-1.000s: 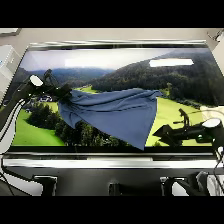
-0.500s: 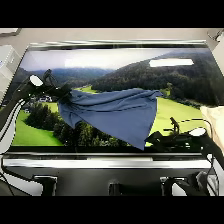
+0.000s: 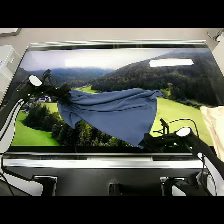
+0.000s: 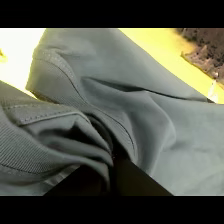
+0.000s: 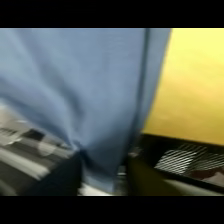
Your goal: Fold the clothes and pants, and hang the long-sleeved shirts on hangers.
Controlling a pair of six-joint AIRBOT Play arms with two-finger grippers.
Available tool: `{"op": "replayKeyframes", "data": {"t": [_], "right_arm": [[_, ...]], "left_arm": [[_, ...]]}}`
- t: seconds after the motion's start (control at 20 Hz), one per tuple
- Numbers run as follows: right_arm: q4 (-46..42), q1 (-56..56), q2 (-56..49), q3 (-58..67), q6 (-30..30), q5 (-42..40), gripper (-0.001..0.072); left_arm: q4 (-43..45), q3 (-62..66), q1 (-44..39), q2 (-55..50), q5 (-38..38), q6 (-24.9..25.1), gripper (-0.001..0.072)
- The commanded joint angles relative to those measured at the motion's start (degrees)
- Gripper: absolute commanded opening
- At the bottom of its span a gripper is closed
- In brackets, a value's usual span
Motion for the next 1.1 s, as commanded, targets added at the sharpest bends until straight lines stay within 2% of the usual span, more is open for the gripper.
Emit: {"op": "replayKeyframes", "data": {"t": [0.0, 0.05, 0.1, 0.15, 0.25, 0.4, 0.55, 0.6, 0.7, 0.8, 0.95, 1.05], "right_arm": [[1.2, 1.4, -0.7, -0.1, 0.7, -2.6, 0.004], [1.6, 1.4, -0.6, -0.1, 0.3, -2.5, 0.0038], [2.2, 1.4, -0.5, 0.0, -0.4, -2.3, 0.0038], [2.3, 1.4, -0.3, 0.0, -0.4, -2.2, 0.0038], [2.3, 1.4, 0.5, 0.0, -0.3, -2.2, 0.0038], [2.3, 1.4, 2.6, 0.0, -0.3, -2.3, 0.0036], [2.3, 1.4, 3.9, 0.0, -0.2, -2.1, 0.0036], [2.4, 1.4, 3.9, 0.0, -0.2, -1.6, 0.0036], [2.4, 1.4, 3.9, 0.0, -0.2, -1.0, 0.0036], [2.8, 1.4, 3.9, 0.0, -0.2, -0.9, 0.0036], [3.5, 1.4, 3.9, 0.0, -0.2, -1.2, 0.0036], [3.8, 1.4, 3.9, 0.0, -0.1, -1.1, 0.0036]], "left_arm": [[-0.7, 0.1, 0.6, 0.1, -0.8, 0.0, 0.024], [-1.7, 0.1, 1.2, 0.2, -1.4, 0.0, 0.0453], [-3.1, 0.3, 2.1, 0.5, -2.4, 0.0, 0.0627], [-3.3, 1.1, 3.4, 0.9, -4.4, 0.0, 0.067], [-3.2, 3.1, 7.3, 2.7, -9.7, 1.6, 0.0669], [-1.0, 1.9, 15.6, 8.4, -12.2, 5.2, 0.0667], [-2.3, -3.0, 23.7, 11.1, -13.2, 11.5, 0.0666], [-5.1, -5.2, 25.6, 10.7, -14.7, 15.4, 0.0666], [-10.6, -9.8, 27.1, 10.1, -15.9, 22.9, 0.0657], [-12.2, -12.9, 26.6, 9.5, -14.1, 27.5, 0.0656], [-12.5, -13.9, 25.1, 7.2, -12.2, 30.9, 0.0656], [-16.7, -13.9, 24.2, 4.5, -12.1, 32.0, 0.0653]]}}
